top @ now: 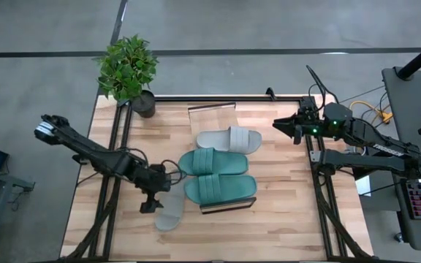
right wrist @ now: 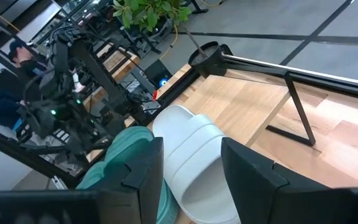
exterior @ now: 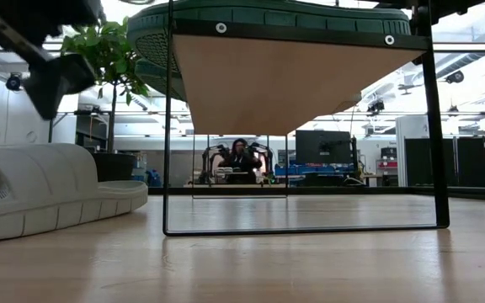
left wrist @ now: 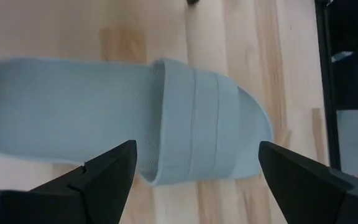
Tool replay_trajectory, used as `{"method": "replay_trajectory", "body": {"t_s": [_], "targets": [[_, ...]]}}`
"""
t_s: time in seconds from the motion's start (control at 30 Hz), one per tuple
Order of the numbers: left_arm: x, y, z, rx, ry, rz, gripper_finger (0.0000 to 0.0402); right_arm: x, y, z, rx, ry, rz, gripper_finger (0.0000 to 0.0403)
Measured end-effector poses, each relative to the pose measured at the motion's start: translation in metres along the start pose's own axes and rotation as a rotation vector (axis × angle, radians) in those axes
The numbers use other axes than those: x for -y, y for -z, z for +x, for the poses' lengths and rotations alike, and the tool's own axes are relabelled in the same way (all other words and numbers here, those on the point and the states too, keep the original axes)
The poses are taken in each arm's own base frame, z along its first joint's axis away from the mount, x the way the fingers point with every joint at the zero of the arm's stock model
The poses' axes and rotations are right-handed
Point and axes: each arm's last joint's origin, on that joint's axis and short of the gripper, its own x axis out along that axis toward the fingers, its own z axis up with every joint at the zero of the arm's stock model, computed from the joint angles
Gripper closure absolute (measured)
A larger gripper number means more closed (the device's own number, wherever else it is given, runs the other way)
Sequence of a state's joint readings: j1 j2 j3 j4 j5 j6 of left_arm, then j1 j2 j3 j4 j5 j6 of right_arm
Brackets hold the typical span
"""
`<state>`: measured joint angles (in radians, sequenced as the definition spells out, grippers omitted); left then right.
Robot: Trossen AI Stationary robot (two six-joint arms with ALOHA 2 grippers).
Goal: Pick and place slides into the shelf
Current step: Put the gray slipper on the shelf
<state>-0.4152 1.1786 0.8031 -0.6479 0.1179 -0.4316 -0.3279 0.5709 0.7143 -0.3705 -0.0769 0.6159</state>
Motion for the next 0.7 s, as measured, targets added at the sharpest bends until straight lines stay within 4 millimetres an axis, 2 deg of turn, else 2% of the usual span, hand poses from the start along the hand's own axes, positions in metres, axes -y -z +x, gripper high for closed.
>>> {"method": "replay_trajectory", "body": {"t_s": [0.17,0.3,0.7], "targets": [[-0.003,0.004,0.026,-0.101,0.01,-0.059,0.008,0.0,0.0,0.0,0.0,0.0,0.001,0.0254],[-0.004,0.003,0.037,-0.127,-0.01,-0.076,0.008,0.0,0.0,0.0,0.0,0.0,0.004,0.0253],[-0.002,0.0,0.041,-0.109,0.023,-0.065,0.0087,0.0,0.0,0.0,0.0,-0.001,0.004,0.0257]]}}
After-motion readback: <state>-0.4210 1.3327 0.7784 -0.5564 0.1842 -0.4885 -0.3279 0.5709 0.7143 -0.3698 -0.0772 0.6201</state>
